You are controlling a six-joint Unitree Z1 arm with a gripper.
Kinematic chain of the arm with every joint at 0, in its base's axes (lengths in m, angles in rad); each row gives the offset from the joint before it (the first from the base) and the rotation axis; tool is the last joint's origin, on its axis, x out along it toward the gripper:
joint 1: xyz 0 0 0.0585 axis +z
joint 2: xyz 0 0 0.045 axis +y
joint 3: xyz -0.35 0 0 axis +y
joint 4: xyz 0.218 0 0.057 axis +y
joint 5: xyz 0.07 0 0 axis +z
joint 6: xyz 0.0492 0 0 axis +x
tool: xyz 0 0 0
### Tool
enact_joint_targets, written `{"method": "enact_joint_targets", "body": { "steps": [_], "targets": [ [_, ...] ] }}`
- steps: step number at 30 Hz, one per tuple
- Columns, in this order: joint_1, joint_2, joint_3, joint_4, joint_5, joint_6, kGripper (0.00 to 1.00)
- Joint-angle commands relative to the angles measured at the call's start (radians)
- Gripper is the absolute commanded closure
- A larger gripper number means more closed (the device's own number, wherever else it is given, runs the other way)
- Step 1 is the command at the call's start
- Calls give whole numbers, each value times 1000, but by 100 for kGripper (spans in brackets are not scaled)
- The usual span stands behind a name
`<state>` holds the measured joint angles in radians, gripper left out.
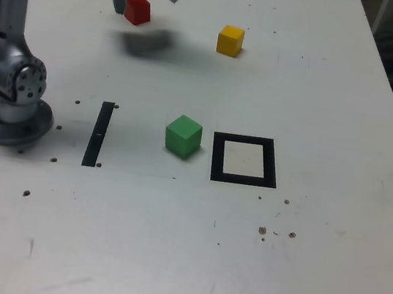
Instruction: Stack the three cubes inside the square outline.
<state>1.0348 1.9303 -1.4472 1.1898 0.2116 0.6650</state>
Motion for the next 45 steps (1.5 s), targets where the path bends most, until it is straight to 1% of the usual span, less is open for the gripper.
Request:
{"method": "enact_joint_targets", "body": {
  "steps": [1, 12, 15, 17, 20, 24, 26, 29, 41, 45],
  "targets": [
    [21, 24, -36, 15, -4, 8, 1],
    [89, 129, -189, 82, -12, 25, 1],
    [100, 150, -213, 93, -27, 25, 1],
    [105, 160, -228, 103, -46, 14, 1],
    [109, 165, -238, 122, -70, -42, 1],
    [112, 167, -243, 153, -84, -160, 1],
    [113, 169, -246, 162, -85, -198, 1],
    [116, 174, -252, 167, -85, -216, 1],
    [148, 237, -278, 169, -74, -217, 3],
    [158, 267, -300, 177, -74, -216, 5]
  ]
}}
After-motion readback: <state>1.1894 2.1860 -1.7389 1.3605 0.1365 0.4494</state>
